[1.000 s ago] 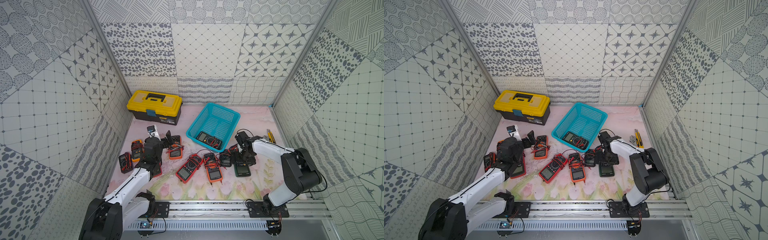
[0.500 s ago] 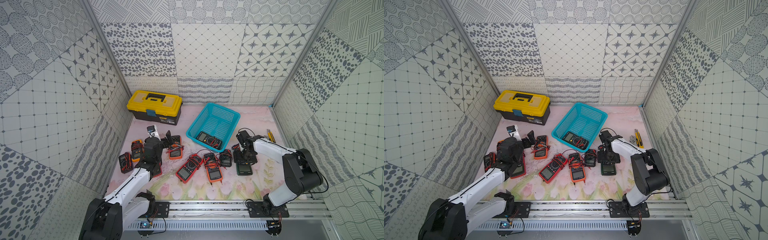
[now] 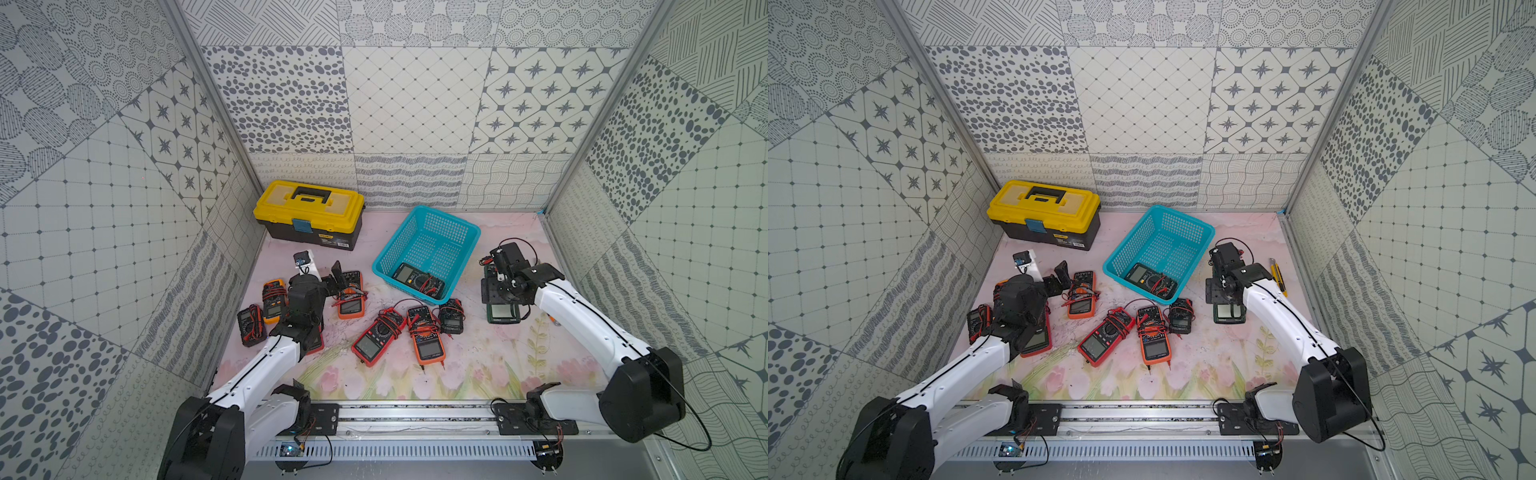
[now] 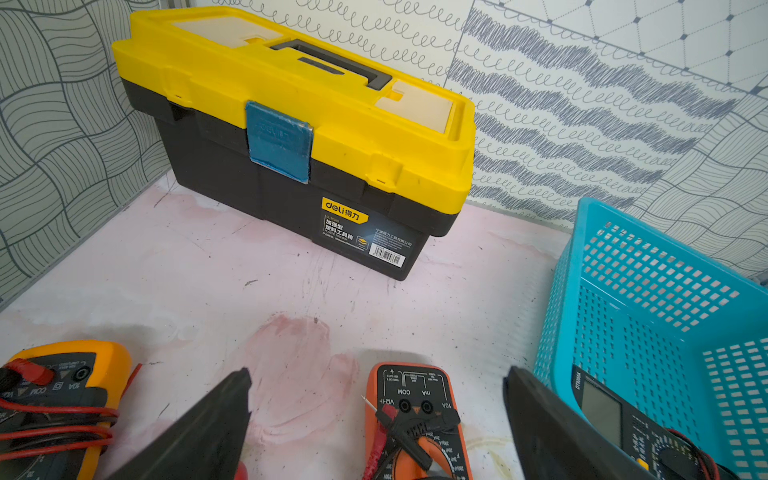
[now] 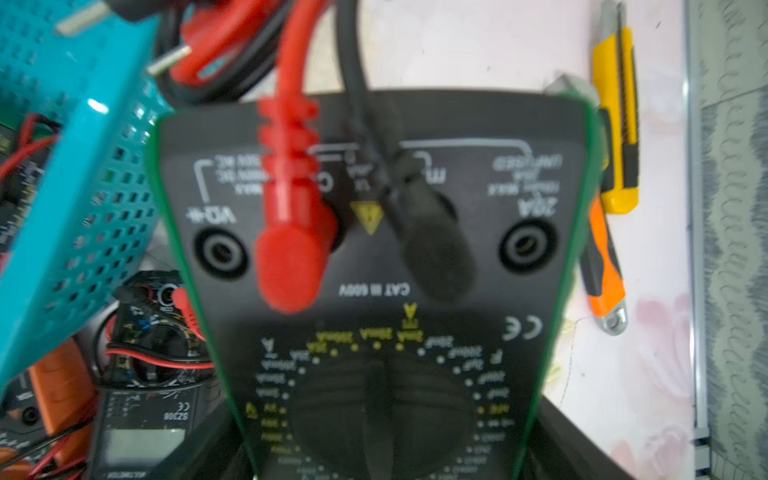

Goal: Put the multimeter into the basket
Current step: Pick up the multimeter from the center of the board, then place the multimeter in the basket.

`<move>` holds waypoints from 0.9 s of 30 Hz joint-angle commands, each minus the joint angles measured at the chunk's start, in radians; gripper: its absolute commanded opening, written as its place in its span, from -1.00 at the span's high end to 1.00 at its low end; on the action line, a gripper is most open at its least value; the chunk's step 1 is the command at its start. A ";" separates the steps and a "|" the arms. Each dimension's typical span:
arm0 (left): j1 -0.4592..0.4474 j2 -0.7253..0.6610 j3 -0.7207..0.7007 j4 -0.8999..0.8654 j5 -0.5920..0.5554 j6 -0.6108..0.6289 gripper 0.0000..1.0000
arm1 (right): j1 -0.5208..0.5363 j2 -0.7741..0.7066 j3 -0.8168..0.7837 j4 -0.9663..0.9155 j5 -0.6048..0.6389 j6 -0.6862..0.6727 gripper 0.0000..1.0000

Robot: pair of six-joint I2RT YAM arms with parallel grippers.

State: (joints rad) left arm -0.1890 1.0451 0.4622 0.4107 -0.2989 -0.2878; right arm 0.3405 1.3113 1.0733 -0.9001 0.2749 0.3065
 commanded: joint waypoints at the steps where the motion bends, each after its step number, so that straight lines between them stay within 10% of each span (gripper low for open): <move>1: -0.003 -0.002 0.010 0.025 -0.005 -0.019 -0.98 | 0.000 -0.021 0.081 0.085 -0.005 -0.104 0.99; 27: -0.002 -0.062 0.016 -0.036 0.063 -0.077 -0.98 | 0.020 0.623 0.713 0.314 -0.546 -0.556 1.00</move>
State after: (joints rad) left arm -0.1890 0.9932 0.4622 0.3740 -0.2447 -0.3473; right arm 0.3496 1.8992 1.7241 -0.6266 -0.1883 -0.1879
